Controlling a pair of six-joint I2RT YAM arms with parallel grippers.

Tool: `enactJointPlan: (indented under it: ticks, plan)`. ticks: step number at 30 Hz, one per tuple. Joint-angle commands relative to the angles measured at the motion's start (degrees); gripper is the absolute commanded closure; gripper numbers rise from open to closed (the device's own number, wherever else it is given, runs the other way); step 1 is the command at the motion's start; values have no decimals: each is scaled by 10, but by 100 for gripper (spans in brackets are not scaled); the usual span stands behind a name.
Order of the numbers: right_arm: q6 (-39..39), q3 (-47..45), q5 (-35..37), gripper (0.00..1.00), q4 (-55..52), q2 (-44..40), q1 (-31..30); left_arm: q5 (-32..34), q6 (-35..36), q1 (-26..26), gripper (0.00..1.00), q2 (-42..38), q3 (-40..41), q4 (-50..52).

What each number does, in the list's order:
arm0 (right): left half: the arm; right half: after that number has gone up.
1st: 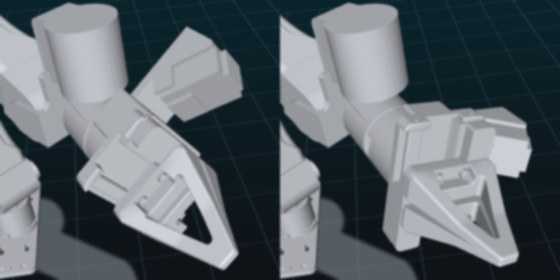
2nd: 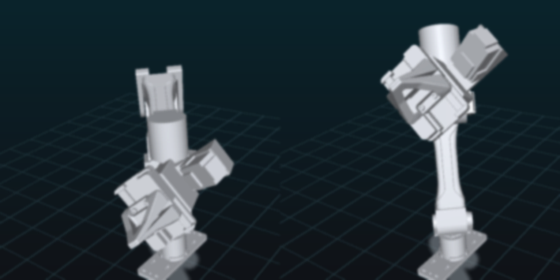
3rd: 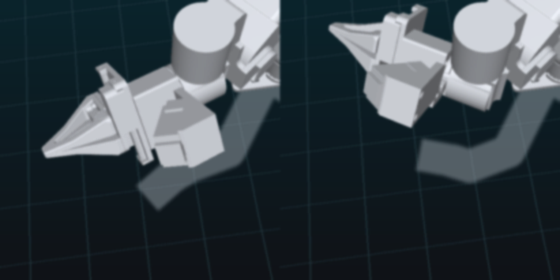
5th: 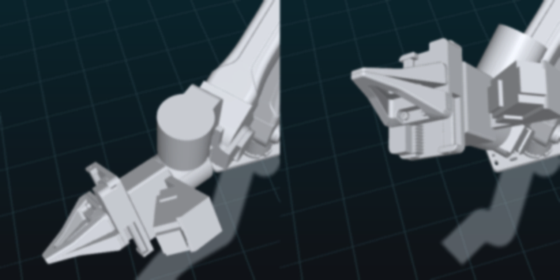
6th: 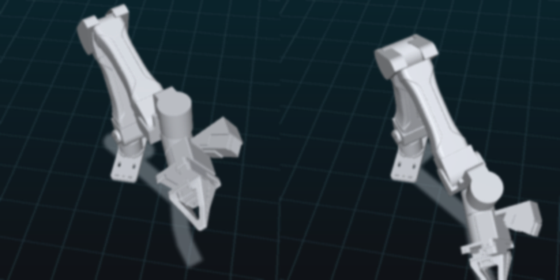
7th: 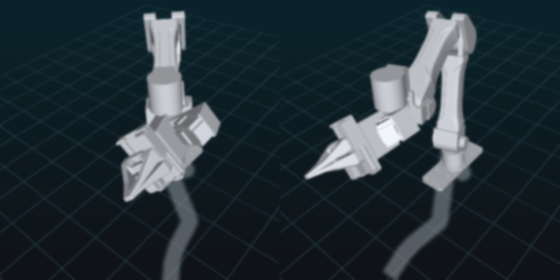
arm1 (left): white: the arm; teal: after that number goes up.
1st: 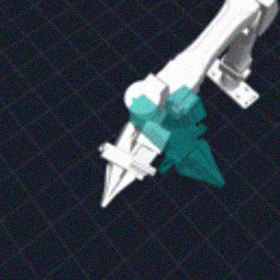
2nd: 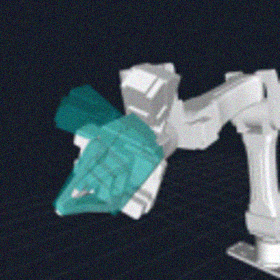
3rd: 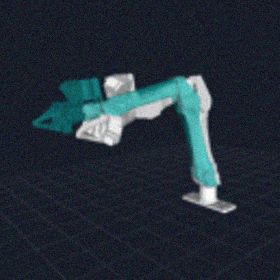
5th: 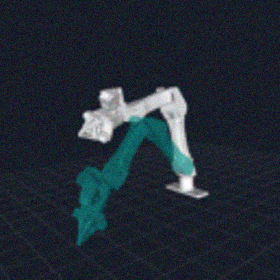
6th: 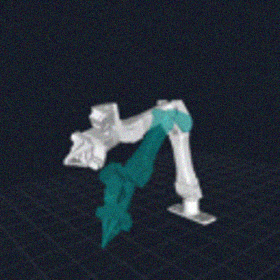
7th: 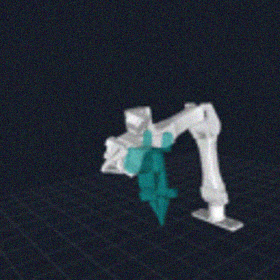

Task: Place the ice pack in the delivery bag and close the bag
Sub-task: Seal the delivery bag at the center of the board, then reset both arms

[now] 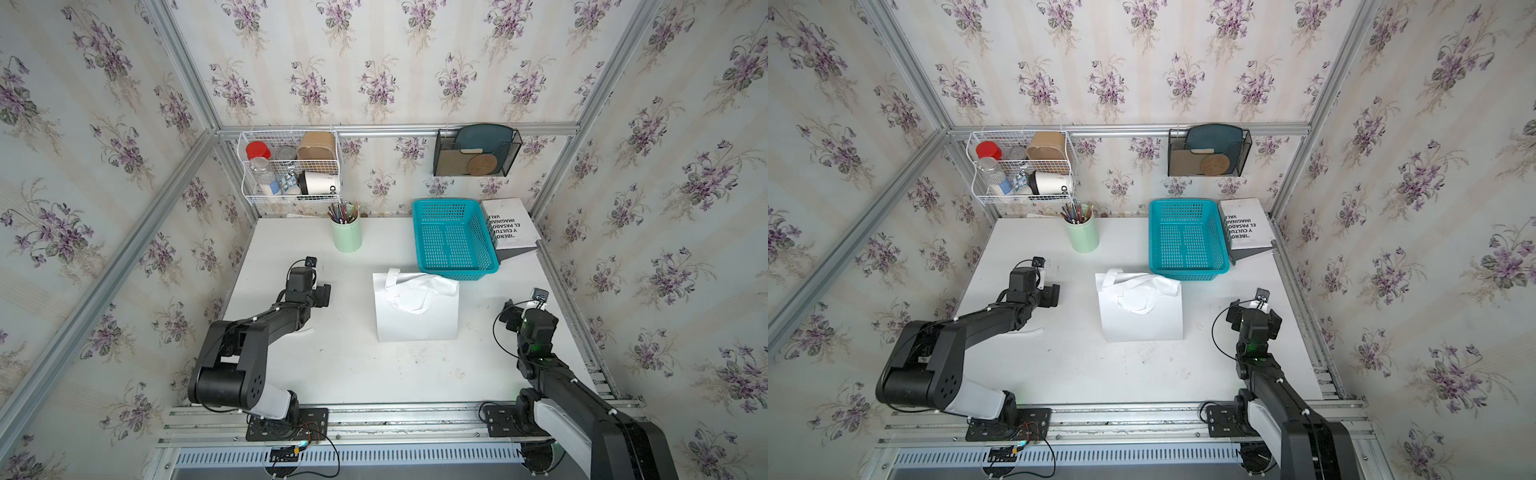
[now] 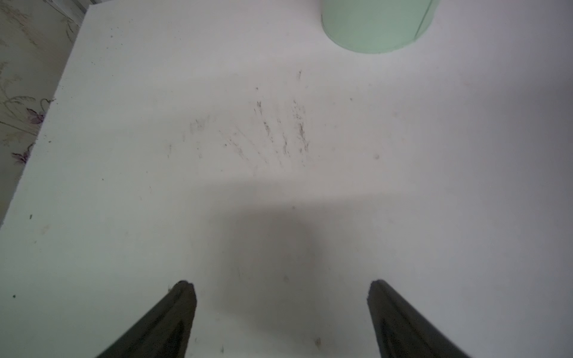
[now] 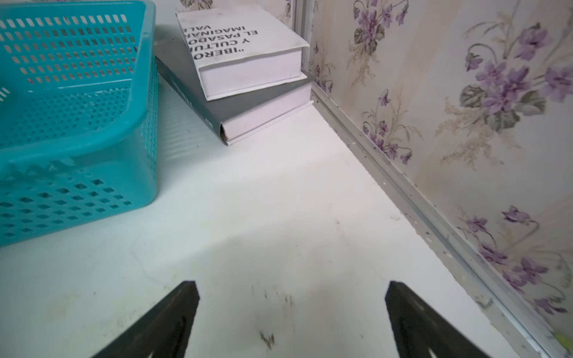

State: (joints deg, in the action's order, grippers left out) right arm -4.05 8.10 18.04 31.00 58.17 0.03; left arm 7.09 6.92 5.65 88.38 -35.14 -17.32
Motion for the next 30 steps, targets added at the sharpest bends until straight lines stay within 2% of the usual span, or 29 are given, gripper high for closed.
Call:
enactJointPlan:
  ticks: [1,4,5,6,8,9,11,14,16,17,18,20,22,24,26,27,28,30]
  plan:
    - [13,18,-97,0,116,55,7,3,-17,-14,9,-19,24,-125]
    - [-48,-26,-138,0,337,117,20,-32,-20,-23,9,-21,137,-304]
    - [-49,-25,-141,0,377,141,22,-40,-9,-23,9,2,149,-379]
    - [-48,-10,-142,0,356,155,22,-38,-6,-22,9,5,141,-392]
    - [-16,33,-152,0,307,178,22,-27,-24,-26,9,-18,105,-266]
    - [-13,48,-140,0,294,188,22,-23,-31,-30,9,-12,107,-268]
    - [-10,64,-140,0,285,204,24,-20,-30,-34,9,6,123,-337]
    - [6,98,-211,0,257,229,25,-21,-34,-34,9,-1,118,-318]
    - [6,99,-251,0,314,274,25,-20,-31,-33,9,2,123,-334]
    - [14,108,-264,0,308,284,24,-20,-31,-33,9,0,124,-334]
    - [19,120,-255,0,277,285,18,-20,-32,-33,9,0,125,-334]
    - [18,102,-232,0,308,280,15,-20,-32,-32,8,0,125,-336]
    - [12,58,-177,0,391,285,1,-20,-32,-33,9,1,125,-336]
    - [-1,6,-137,0,517,307,0,-19,-31,-32,8,0,125,-336]
    - [-3,15,-117,0,472,293,-4,-19,-31,-33,8,1,126,-337]
    - [4,16,-94,0,495,307,-13,-19,-31,-33,9,0,126,-337]
    - [5,23,-84,0,471,303,-20,-19,-31,-33,9,0,126,-337]
    - [6,25,-82,0,472,301,-21,-20,-31,-32,9,1,125,-336]
